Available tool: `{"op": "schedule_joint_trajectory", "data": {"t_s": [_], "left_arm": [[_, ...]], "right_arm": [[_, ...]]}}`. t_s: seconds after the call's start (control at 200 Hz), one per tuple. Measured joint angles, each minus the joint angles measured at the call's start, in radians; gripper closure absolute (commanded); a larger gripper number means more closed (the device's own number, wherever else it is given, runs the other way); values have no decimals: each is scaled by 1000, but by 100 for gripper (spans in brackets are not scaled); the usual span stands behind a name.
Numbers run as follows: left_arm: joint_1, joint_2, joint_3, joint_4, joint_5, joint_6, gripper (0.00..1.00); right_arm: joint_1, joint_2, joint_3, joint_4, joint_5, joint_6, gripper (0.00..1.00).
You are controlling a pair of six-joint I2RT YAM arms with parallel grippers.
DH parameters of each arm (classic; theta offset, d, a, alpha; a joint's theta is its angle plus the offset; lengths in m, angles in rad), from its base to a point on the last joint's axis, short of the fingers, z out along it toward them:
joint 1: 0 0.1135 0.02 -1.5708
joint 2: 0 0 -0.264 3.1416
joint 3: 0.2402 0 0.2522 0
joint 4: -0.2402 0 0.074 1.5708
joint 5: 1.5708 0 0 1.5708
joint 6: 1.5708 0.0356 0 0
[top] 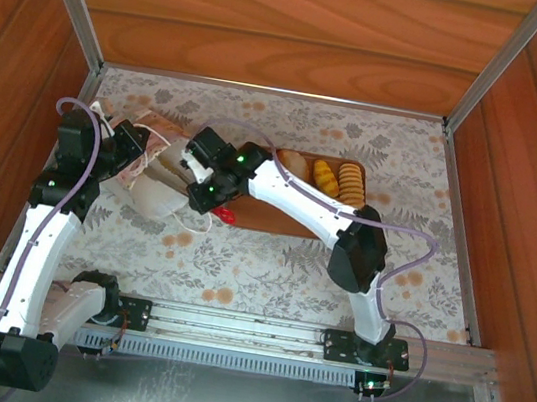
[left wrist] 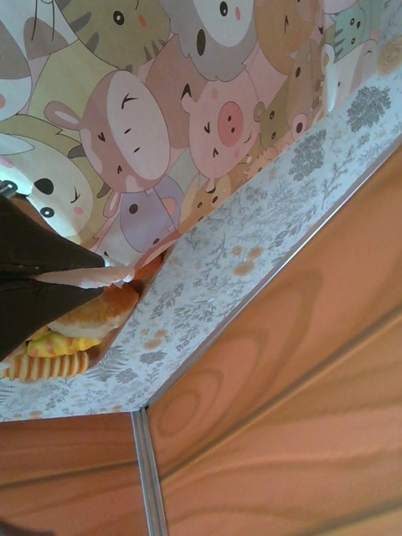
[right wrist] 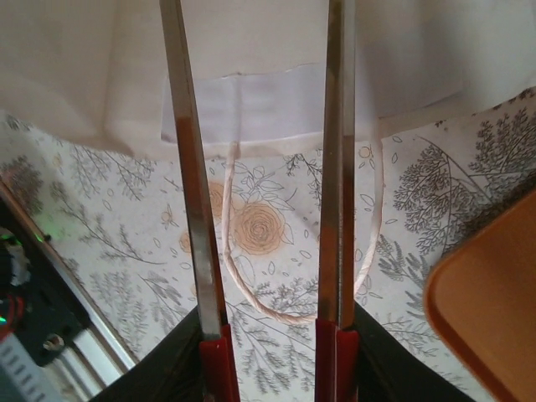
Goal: Take the fake bread out of the paper bag
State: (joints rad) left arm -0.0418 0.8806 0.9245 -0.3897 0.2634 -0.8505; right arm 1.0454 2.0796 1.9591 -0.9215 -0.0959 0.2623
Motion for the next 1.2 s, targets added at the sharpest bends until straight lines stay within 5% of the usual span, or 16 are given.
{"op": "schedule_joint_trajectory", "data": {"t_s": [0.37,0.864,1.199], "left_arm": [[0,6,0,0,3,-3,100],[0,8,0,0,3,-4,100],[0,8,0,0,3,-4,100]], "right_arm": [[-45,23,-18,137,-224,274,60],[-44,100,-15,171,-358,322,60],[-43,100,-32,246,-420,354,79]]}}
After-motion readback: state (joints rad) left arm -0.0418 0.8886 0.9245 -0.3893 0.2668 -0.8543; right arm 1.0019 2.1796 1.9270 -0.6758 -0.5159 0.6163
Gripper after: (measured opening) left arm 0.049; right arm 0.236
